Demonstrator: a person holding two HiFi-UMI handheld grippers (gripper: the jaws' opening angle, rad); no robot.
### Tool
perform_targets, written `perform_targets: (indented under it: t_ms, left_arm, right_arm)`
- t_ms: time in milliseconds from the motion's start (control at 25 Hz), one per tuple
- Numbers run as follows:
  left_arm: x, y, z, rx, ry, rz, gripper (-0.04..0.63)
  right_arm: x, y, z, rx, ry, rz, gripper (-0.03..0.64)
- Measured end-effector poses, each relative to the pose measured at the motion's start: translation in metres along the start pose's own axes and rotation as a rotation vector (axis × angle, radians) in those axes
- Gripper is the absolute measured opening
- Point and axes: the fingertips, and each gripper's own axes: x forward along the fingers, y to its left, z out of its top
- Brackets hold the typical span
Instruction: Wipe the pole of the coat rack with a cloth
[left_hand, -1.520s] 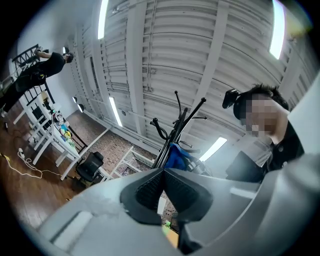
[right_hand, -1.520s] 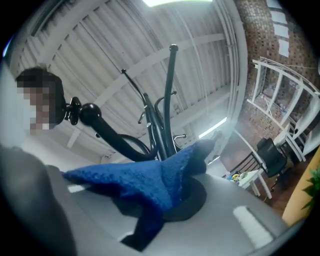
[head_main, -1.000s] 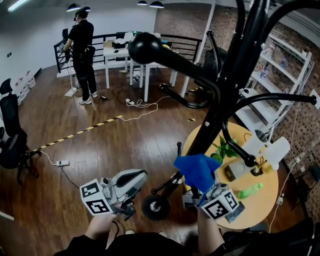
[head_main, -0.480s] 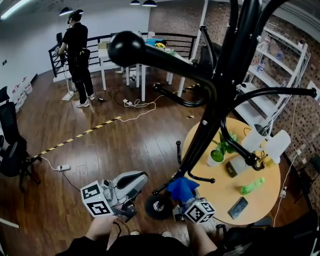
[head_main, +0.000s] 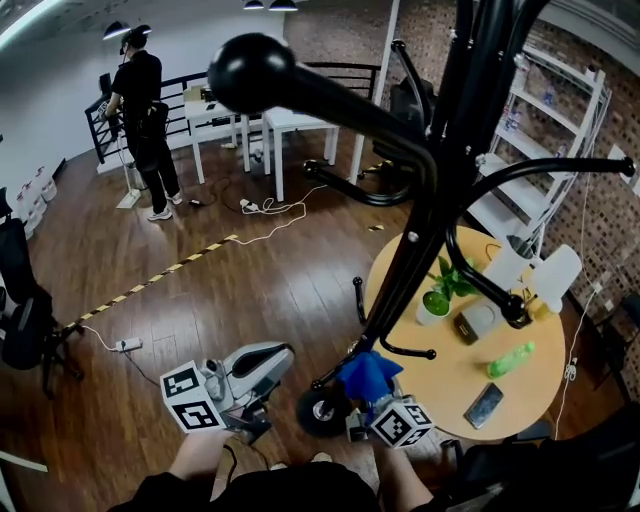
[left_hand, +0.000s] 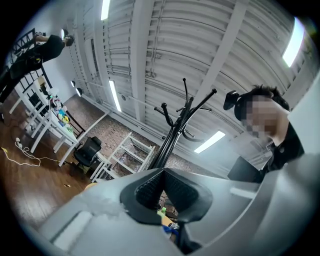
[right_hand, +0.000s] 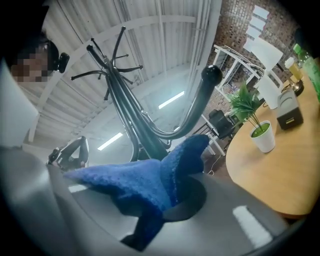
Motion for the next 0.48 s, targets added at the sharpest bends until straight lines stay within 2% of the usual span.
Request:
perform_targets:
  t_ms: [120, 240, 400, 480]
  left_arm:
    - [0.011, 0.001, 0.002, 0.012, 0.013, 0.005, 0.002]
    - [0.022, 0.003, 0.008, 0.033, 0.014, 0.021, 0.002]
    - [0.032, 0.007, 0.015, 0.061, 0.005, 0.054, 0.002]
    - [0.037, 0.008, 0.013, 0.062, 0.007, 0.064, 0.002]
  right_arm:
    - [0.001, 0.011, 0.017, 0.015, -0.033, 0.035, 0.029]
    - [0.002, 0.036, 0.064, 0.061, -0.131, 0.137, 0.029]
    - [0.006, 0.086, 0.131, 0.038, -0.212, 0.292, 0.029]
    - [0.008, 0.102, 0.152, 0.018, -0.229, 0.336, 0.029]
